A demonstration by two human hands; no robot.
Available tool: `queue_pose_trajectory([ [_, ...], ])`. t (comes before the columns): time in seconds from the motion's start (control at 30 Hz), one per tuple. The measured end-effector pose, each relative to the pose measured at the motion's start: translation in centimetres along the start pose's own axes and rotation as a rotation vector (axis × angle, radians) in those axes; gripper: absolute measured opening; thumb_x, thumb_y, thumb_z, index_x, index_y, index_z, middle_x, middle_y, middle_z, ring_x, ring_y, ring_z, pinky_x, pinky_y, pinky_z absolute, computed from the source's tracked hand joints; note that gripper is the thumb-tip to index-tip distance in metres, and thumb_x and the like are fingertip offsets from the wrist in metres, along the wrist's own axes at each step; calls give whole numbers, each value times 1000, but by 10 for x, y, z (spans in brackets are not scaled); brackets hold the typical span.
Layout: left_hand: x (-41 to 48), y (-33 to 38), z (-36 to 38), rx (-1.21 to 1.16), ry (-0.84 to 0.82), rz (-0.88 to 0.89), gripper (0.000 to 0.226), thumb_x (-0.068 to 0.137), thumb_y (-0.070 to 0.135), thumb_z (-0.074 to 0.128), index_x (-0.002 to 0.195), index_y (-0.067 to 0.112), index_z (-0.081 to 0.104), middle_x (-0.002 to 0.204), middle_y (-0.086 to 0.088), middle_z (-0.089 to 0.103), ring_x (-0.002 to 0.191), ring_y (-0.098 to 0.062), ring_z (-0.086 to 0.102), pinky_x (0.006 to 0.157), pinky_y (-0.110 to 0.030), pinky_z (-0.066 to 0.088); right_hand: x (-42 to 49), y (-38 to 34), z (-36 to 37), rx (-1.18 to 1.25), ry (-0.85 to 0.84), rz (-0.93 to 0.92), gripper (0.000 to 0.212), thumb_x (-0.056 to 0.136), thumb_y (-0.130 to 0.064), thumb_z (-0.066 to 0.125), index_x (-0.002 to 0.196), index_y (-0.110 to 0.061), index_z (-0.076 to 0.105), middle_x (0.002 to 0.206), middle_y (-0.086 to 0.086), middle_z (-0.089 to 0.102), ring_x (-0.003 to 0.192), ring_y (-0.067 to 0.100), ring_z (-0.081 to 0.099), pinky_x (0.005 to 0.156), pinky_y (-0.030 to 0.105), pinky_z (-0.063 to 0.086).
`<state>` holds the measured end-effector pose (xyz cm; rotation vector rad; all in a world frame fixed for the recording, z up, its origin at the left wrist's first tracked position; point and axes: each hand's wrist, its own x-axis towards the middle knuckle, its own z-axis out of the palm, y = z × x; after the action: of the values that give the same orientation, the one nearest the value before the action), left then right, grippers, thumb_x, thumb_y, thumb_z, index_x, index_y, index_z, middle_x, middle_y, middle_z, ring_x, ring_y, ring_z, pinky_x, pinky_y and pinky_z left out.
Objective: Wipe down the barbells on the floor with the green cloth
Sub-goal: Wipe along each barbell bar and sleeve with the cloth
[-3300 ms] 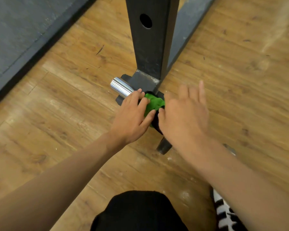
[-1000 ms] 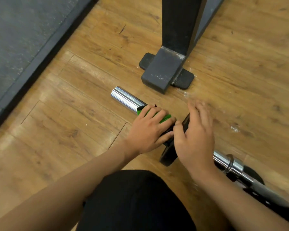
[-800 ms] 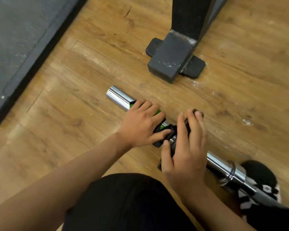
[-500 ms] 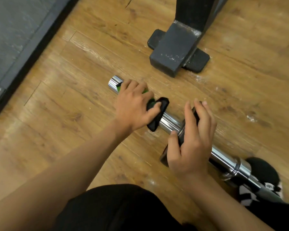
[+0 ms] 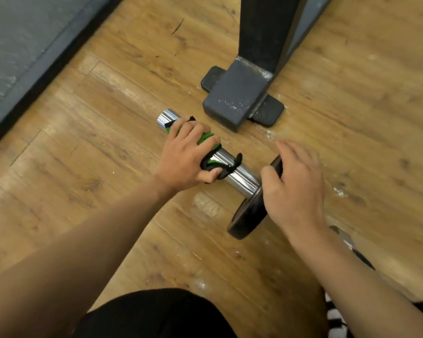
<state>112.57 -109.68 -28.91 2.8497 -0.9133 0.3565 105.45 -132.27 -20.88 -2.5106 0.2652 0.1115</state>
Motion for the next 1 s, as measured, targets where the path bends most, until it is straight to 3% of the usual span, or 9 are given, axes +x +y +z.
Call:
queue_pose_trajectory([
  [0.07,6,35,11,-38,37,-13,65,97,65,38,110,11,73,109,-14,65,108,-36,61,116,-54,32,6,-4,-7,-109,49,38,54,94,-25,47,143,-6,58,152,14,51,144,31,34,119,40,22],
  [0.17,4,83,29,-126,33,55,58,105,48,31,123,12,72,122,-15,67,122,-36,61,122,-53,27,3,-16,-2,-164,6,36,47,94,-18,57,139,-7,59,157,15,43,150,30,28,121,44,25],
  [0.33,17,34,37,31,70,311,61,103,55,28,134,14,61,128,-15,65,124,-36,58,121,-49,28,23,-13,-10,-104,-12,62,54,94,-13,55,148,-7,50,156,4,44,147,22,31,111,32,32],
  [0.4,27,12,36,44,107,276,67,103,59,22,126,12,65,123,-16,66,117,-36,60,115,-49,32,35,-10,-15,-61,-31,103,50,95,-12,54,146,-9,52,152,0,46,141,20,36,98,26,29],
  [0.53,50,-32,29,12,164,132,64,100,59,27,107,9,65,106,-14,64,98,-34,58,97,-47,37,51,-1,-23,10,-57,147,48,97,-12,52,145,-11,55,143,2,54,131,21,44,98,34,36],
  [0.7,72,-63,18,-58,65,-21,51,91,53,41,77,8,60,77,-8,57,71,-27,48,72,-41,39,45,-2,-22,52,-25,148,48,98,-11,51,145,-11,56,147,4,52,137,21,41,107,35,35],
  [0.8,81,-58,4,-46,-96,-186,56,89,56,33,61,10,51,61,-5,50,56,-27,42,57,-36,37,25,-9,-13,-10,6,108,51,97,-11,54,148,-11,52,157,5,43,148,20,31,102,28,27],
  [0.9,72,-41,-9,40,-254,-232,59,85,60,18,60,16,48,61,-6,54,59,-31,52,64,-36,44,-3,-14,-3,-99,7,-24,53,93,-11,55,146,-7,53,153,14,47,148,30,34,106,35,32],
  [1.0,49,0,-13,23,-278,-147,53,88,57,17,64,19,45,69,-6,62,65,-32,55,70,-38,31,-25,-19,3,-108,-25,-149,59,96,-27,46,152,-8,44,148,15,52,144,33,36,114,59,40],
])
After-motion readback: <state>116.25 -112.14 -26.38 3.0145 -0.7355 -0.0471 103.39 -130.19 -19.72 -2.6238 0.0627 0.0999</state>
